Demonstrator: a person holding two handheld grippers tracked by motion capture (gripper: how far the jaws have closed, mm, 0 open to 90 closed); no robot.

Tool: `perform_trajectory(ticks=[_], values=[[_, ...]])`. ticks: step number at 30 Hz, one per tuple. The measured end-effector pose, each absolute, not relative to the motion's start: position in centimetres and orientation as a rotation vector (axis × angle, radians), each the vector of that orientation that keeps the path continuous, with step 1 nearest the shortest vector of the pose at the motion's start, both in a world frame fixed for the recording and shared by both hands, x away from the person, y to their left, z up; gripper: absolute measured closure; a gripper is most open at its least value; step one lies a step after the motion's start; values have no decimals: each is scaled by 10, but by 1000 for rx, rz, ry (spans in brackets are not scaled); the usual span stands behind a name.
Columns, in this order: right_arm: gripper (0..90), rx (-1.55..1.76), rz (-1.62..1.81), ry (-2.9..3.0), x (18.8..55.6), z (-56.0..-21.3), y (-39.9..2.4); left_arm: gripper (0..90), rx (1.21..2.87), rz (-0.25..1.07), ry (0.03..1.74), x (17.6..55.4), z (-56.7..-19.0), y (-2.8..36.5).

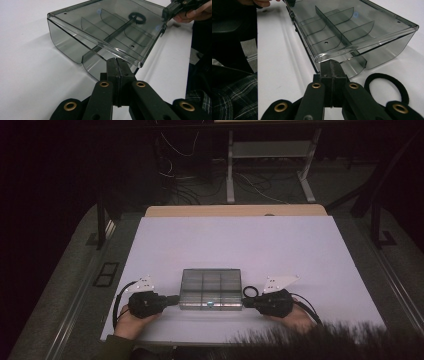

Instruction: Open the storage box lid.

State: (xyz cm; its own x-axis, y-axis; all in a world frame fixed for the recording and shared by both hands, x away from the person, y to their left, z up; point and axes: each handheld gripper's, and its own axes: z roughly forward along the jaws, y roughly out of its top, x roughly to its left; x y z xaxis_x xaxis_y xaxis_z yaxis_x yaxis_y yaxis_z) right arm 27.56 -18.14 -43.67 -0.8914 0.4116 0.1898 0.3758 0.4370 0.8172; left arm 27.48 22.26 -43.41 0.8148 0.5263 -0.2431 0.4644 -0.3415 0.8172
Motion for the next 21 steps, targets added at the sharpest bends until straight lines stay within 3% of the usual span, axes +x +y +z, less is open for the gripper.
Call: perform_trajectory(ticks=[12,21], values=[[887,710,1528,2602,278,-432,-180,887,1961,118,719,275,-431,221],[886,711,1548,2598,280,-430,-174,736,1962,136,708,276,-431,220]])
